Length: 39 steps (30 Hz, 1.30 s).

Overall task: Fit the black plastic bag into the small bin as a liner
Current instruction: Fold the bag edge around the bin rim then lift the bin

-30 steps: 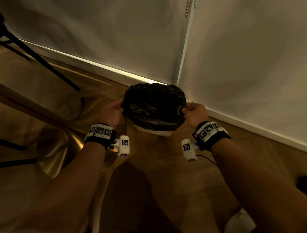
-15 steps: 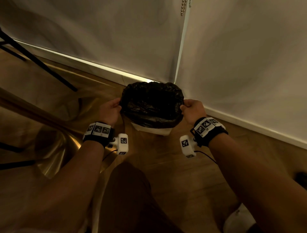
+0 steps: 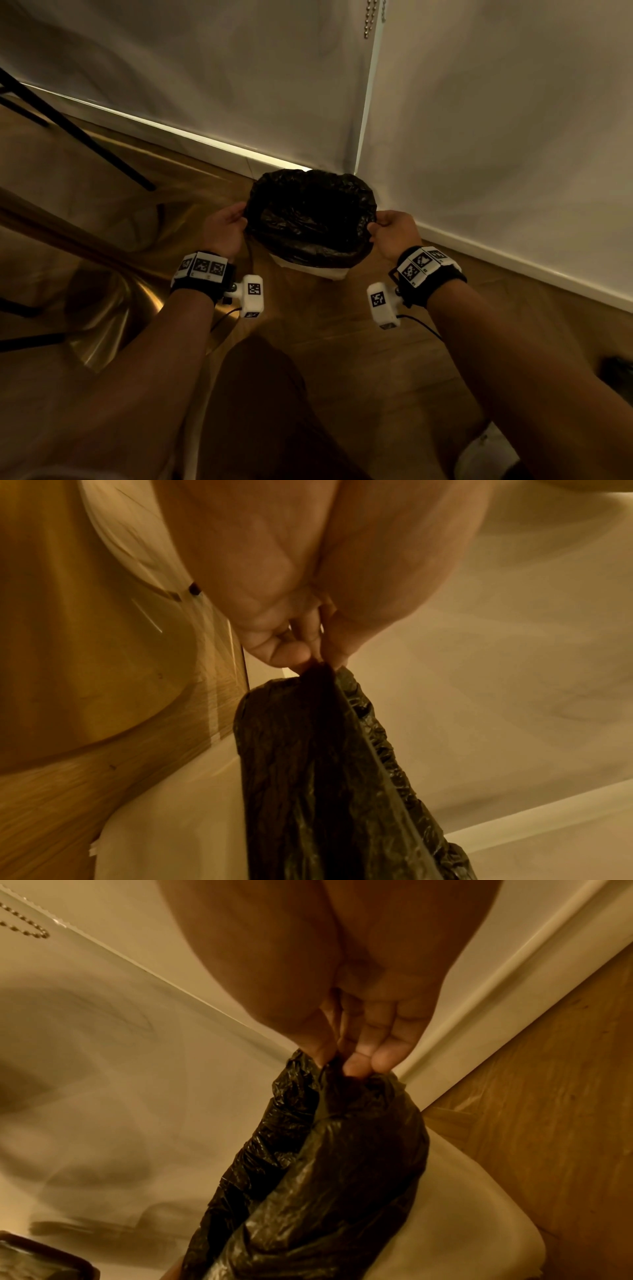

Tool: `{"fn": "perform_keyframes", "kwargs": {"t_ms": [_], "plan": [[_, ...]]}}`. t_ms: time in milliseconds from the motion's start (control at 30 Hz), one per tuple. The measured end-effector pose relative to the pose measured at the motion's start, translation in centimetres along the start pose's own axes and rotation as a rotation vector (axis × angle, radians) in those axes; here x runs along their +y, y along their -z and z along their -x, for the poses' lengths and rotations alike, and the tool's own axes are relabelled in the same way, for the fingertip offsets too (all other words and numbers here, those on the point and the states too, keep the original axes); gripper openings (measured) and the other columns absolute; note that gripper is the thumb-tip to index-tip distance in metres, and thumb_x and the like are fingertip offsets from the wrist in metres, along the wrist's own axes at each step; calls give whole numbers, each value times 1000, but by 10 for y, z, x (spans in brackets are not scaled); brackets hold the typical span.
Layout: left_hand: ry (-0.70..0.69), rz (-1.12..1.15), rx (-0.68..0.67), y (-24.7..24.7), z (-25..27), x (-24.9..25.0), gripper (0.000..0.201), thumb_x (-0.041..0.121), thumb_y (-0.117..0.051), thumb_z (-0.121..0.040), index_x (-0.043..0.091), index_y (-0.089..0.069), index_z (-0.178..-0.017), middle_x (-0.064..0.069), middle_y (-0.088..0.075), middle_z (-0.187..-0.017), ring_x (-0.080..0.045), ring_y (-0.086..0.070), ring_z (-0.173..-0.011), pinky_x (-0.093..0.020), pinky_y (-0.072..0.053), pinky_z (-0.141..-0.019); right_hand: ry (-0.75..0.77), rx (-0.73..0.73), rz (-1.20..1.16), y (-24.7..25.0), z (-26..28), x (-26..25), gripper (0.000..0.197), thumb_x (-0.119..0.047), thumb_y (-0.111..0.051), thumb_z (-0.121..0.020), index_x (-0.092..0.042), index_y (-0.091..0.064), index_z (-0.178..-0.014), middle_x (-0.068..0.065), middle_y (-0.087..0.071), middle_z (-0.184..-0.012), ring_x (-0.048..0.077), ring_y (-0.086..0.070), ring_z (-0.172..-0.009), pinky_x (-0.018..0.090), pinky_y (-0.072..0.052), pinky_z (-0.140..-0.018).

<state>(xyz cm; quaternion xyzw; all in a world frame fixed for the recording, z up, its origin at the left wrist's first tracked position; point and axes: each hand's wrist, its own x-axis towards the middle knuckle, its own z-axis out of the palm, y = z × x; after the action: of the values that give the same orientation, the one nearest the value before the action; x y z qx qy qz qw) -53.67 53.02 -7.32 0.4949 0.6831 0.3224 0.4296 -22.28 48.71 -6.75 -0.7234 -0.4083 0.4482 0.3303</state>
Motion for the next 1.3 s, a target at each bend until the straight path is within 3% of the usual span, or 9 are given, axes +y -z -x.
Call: {"fn": "perform_keyframes", "kwargs": {"t_ms": [100, 267, 433, 733, 833, 933, 1033, 1167, 1300], "plan": [[10, 0, -2, -1, -2, -1, 42, 4, -50, -94, 19, -58, -132, 2, -62, -130, -15, -60, -117, -35, -48, -103, -2, -16, -32, 1, 3, 1, 24, -7, -56, -97, -3, -67, -118, 7, -73, -101, 15, -68, -80, 22, -56, -71], [-10, 2, -20, 2, -4, -4, 41, 5, -51, -93, 21, -61, -130, -1, -65, -128, -17, -62, -116, -39, -50, -102, -26, -24, -37, -1, 0, 5, 19, -9, -58, -96, -7, -69, -112, 3, -72, -93, 18, -69, -81, 34, -59, -82], [16, 56, -18, 1, -7, -9, 39, 3, -52, -93, 20, -62, -128, -4, -65, -128, -21, -62, -116, -43, -49, -102, -58, -25, -8, -1, -2, 8, 33, -13, -60, -95, -5, -61, -127, 9, -72, -107, 14, -67, -75, 21, -50, -61], [34, 31, -31, 1, -10, -10, 39, 3, -52, -92, 20, -62, -127, -6, -66, -125, -22, -63, -114, -44, -50, -102, -36, -20, -11, 0, 6, 2, 15, -11, -58, -96, -12, -68, -107, -1, -69, -83, 15, -65, -73, 28, -50, -66], [38, 27, -12, -1, -5, -2, 38, 3, -52, -93, 20, -64, -125, -4, -68, -120, -20, -65, -108, -35, -53, -93, -42, -17, -10, 0, 9, 1, 18, -11, -58, -96, -11, -67, -111, -3, -69, -85, 13, -65, -74, 27, -50, -67], [42, 12, 34, -4, 2, 6, 38, 4, -53, -93, 16, -62, -128, -3, -66, -118, -17, -63, -103, -27, -51, -87, -67, -2, -3, 2, 12, -3, 26, -16, -60, -95, -10, -64, -121, -1, -70, -93, 13, -66, -78, 27, -54, -72], [4, -106, 127, -3, 17, 15, 38, 18, -59, -93, 14, -58, -131, 1, -61, -124, -12, -56, -111, -22, -42, -90, -21, 49, 127, 6, 24, -5, 49, -34, -65, -91, -14, -53, -134, 5, -66, -119, 19, -65, -105, 35, -53, -96], [-217, -344, 58, -3, 38, 10, 53, 39, -65, -89, 22, -48, -136, 3, -53, -132, -15, -48, -120, -29, -38, -98, 291, -12, 460, -1, 56, 5, 93, -60, -66, -80, -26, -20, -154, 5, -24, -158, 24, -34, -141, 40, -37, -113], [-235, -291, -52, -7, 38, -13, 76, 43, -73, -80, 29, -36, -145, 1, -48, -144, -19, -46, -131, -38, -40, -107, 276, -95, 514, -17, 62, 25, 104, -56, -67, -81, -18, -9, -158, 0, -3, -165, 20, -16, -150, 36, -29, -119]]}}
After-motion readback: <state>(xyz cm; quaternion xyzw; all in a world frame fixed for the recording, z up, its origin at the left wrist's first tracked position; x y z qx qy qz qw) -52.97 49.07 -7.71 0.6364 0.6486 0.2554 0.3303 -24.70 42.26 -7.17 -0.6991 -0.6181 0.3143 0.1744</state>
